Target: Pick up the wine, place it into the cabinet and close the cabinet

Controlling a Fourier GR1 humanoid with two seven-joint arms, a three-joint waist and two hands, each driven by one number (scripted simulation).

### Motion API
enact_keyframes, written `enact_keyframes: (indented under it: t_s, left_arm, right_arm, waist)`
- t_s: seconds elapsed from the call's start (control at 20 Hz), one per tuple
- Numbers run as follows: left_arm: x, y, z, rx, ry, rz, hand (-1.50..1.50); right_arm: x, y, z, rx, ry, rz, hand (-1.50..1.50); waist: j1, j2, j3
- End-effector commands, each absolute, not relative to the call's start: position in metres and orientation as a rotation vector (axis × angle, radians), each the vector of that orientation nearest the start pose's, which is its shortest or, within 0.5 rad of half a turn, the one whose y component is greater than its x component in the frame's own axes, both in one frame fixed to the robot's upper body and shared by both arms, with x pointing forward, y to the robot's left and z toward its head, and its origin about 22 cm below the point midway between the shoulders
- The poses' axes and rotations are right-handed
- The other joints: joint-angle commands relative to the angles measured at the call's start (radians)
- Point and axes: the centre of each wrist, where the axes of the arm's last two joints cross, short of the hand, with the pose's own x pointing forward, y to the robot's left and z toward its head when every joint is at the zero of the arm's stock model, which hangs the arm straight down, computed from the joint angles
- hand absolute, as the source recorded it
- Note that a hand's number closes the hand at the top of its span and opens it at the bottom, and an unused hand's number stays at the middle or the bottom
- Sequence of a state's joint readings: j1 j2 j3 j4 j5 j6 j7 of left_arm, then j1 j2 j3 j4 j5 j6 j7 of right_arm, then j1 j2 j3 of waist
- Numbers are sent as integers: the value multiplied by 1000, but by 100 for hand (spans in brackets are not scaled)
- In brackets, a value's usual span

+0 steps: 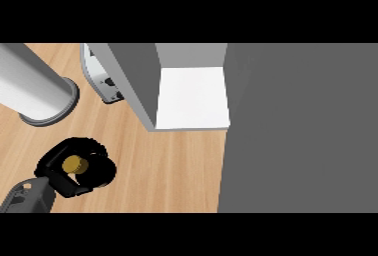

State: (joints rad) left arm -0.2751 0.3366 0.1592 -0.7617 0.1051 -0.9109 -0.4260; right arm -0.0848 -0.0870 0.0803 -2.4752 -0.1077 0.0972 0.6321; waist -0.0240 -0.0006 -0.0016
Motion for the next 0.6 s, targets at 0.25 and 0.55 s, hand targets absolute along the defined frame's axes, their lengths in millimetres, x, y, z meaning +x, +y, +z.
enact_keyframes:
  t_s: [0.25,0.55]
  left_arm:
    - [258,361,-74,-708,-1654,-372,150]
    - [230,333,-99,-111,-1757,70,150]
  right_arm:
    - [137,-219,212,221,-1937,276,-150]
    - [142,-217,210,193,-1924,238,-150]
  waist:
    - [11,1,-1]
    - [36,-7,2]
